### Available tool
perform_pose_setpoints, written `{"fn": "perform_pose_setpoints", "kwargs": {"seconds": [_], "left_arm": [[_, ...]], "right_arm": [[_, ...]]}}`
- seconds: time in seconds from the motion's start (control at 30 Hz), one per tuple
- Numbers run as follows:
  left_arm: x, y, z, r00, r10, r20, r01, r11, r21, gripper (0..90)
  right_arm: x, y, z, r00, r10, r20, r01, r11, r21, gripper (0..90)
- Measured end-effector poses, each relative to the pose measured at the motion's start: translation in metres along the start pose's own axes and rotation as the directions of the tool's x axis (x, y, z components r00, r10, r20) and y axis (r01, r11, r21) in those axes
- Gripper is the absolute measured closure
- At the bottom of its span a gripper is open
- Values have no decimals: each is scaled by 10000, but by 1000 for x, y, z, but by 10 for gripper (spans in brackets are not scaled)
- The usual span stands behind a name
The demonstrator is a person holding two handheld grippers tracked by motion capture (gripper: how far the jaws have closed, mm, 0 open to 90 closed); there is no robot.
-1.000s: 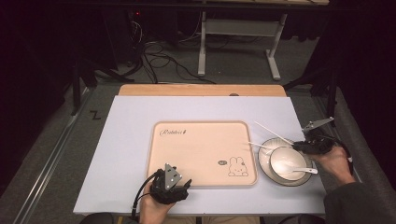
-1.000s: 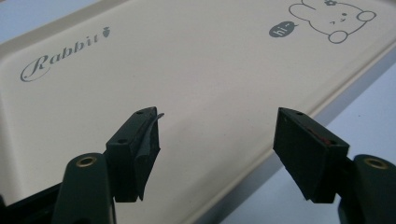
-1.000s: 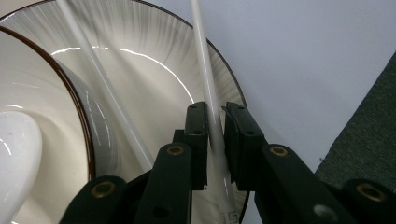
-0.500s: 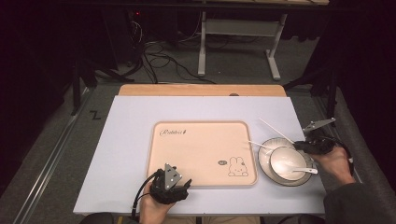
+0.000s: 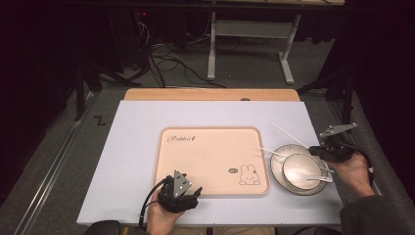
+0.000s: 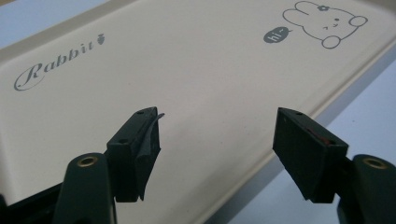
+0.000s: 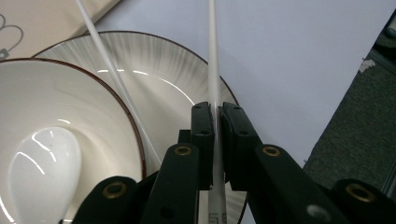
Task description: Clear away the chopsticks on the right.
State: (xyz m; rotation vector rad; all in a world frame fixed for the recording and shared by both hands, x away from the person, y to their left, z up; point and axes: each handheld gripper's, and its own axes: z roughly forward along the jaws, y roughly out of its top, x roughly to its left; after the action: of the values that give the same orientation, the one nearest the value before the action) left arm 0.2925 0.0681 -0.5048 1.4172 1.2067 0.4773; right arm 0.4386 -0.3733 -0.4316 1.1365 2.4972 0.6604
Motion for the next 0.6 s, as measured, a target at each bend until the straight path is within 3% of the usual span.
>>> {"fn": "perform_pose_setpoints", "kwargs": {"seconds": [0.17, 0.37, 0.6], "left_arm": [[6, 7, 1, 9991, -420, 29, 420, 9990, -132, 325], [2, 5, 6, 9995, -138, 284, 135, 9999, 90, 323], [-1, 6, 15, 9985, -308, 452, 295, 9992, 287, 330]], "right_arm": [[8, 1, -13, 9999, 124, 98, -121, 9994, -327, 856], [19, 0, -26, 9997, 200, 148, -190, 9976, -664, 856], [35, -2, -43, 9986, 529, 47, -519, 9912, -1214, 856]]}}
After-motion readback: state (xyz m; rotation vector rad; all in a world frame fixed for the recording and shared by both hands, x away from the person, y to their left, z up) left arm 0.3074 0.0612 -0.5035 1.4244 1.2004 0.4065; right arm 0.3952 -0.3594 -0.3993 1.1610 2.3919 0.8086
